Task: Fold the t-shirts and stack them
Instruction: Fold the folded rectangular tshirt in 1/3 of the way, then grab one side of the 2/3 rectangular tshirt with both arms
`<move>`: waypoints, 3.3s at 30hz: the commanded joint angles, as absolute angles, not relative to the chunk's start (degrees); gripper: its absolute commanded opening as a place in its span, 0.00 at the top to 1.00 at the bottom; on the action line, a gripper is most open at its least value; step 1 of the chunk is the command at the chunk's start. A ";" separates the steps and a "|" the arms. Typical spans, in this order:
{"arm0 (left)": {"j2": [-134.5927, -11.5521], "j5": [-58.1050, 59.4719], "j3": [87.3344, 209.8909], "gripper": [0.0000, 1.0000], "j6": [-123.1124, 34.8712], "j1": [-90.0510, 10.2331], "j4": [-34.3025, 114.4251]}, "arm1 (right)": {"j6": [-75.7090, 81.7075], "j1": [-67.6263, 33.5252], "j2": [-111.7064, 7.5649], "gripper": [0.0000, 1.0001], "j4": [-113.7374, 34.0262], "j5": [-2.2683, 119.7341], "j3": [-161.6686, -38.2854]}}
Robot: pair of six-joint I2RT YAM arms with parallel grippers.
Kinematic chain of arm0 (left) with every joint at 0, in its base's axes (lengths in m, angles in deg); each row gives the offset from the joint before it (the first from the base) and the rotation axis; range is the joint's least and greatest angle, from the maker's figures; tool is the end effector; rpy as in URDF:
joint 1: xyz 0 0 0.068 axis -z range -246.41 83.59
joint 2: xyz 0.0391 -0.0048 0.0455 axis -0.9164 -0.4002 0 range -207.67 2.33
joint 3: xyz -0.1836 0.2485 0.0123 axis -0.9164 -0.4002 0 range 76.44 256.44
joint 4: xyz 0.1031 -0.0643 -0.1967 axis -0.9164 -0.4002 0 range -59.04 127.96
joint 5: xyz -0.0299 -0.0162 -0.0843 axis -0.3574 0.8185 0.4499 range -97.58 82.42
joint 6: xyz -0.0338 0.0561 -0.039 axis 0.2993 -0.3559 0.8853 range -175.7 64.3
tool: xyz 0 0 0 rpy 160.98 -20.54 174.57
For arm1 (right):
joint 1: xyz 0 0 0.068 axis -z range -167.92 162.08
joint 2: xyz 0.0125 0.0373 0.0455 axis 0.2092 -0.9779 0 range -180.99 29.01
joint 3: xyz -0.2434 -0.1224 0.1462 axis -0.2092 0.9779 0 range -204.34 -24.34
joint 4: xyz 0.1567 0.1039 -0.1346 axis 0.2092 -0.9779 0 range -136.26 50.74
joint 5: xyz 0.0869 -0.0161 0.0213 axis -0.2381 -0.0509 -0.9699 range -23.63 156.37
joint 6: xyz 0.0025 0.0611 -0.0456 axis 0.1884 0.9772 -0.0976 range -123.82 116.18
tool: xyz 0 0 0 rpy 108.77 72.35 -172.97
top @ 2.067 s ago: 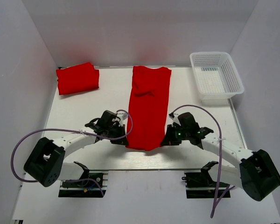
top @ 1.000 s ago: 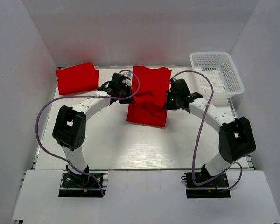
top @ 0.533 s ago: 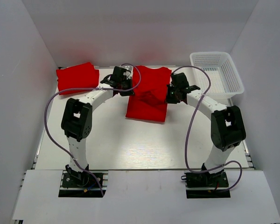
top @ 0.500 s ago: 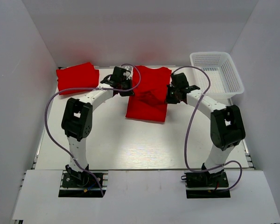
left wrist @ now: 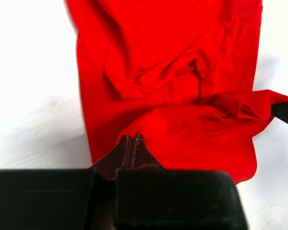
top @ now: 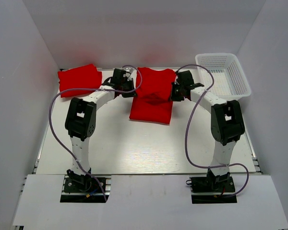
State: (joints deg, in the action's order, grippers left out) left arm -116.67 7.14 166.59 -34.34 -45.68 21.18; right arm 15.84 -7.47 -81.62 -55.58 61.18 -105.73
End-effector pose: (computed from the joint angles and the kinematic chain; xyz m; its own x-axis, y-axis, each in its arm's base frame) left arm 0.4400 -0.1841 0.2296 -0.8079 -0.0708 -0.5850 0.2301 0.8760 -0.4238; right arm 0.4106 0.1520 0.2455 -0.7658 0.0836 -0.6376 -0.1437 0.9442 0.2963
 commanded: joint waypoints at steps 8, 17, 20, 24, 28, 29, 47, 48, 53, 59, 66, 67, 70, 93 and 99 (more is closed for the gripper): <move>-120.53 8.43 169.78 0.75 -34.43 -47.95 27.67 | 15.69 -5.07 -87.26 0.93 -54.82 60.31 -114.60; -125.03 -0.48 194.74 0.00 -34.50 -51.12 13.08 | 11.92 -2.42 -94.31 0.10 -65.01 63.75 -137.46; -119.78 2.26 186.95 0.00 -35.57 -51.12 15.97 | 10.60 -2.69 -87.56 0.10 -62.13 61.73 -126.08; -113.35 7.52 171.93 0.00 -37.76 -49.72 19.67 | 9.99 -2.86 -78.85 0.10 -56.67 55.84 -111.11; -110.78 16.32 164.52 0.00 -38.99 -48.30 24.68 | 9.28 -3.74 -73.48 0.10 -52.72 47.84 -101.97; -110.17 17.89 163.90 0.00 -39.00 -47.35 24.69 | 9.54 -3.83 -72.77 0.10 -52.19 47.39 -100.04; -121.15 19.05 172.25 0.00 -43.40 -42.06 18.01 | 11.21 -4.71 -73.91 0.10 -47.08 35.88 -95.18; -121.15 19.66 172.24 0.00 -43.40 -42.06 18.96 | 11.21 -4.71 -74.34 0.10 -46.82 35.35 -95.44; -121.68 19.67 171.64 0.00 -43.40 -42.06 20.55 | 11.48 -4.71 -75.40 0.10 -46.56 34.73 -95.36; -123.17 18.27 171.88 0.00 -42.87 -42.06 21.96 | 11.65 -4.80 -76.11 0.10 -46.29 33.86 -94.83; -127.30 13.52 177.94 0.00 -42.87 -42.06 23.19 | 11.39 -4.53 -74.97 0.10 -46.12 33.41 -93.34; -128.00 12.82 178.57 0.00 -42.87 -42.06 23.19 | 11.39 -4.45 -74.79 0.10 -46.20 33.41 -93.16; -128.53 12.29 179.28 0.00 -41.56 -42.06 26.09 | 10.78 -4.53 -74.35 0.10 -46.47 34.12 -92.37; -117.75 -1.34 182.56 0.00 -45.94 -43.21 12.19 | 13.84 -4.62 -66.44 0.10 -50.60 46.86 -85.78; -102.11 -4.94 161.02 0.00 -42.96 -43.21 15.97 | 19.56 -4.71 -65.91 0.10 -47.79 45.81 -81.30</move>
State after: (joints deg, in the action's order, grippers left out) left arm -109.02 -2.21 166.92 -44.04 -43.10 14.19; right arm 15.93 -4.61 -67.08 -49.33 45.66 -83.11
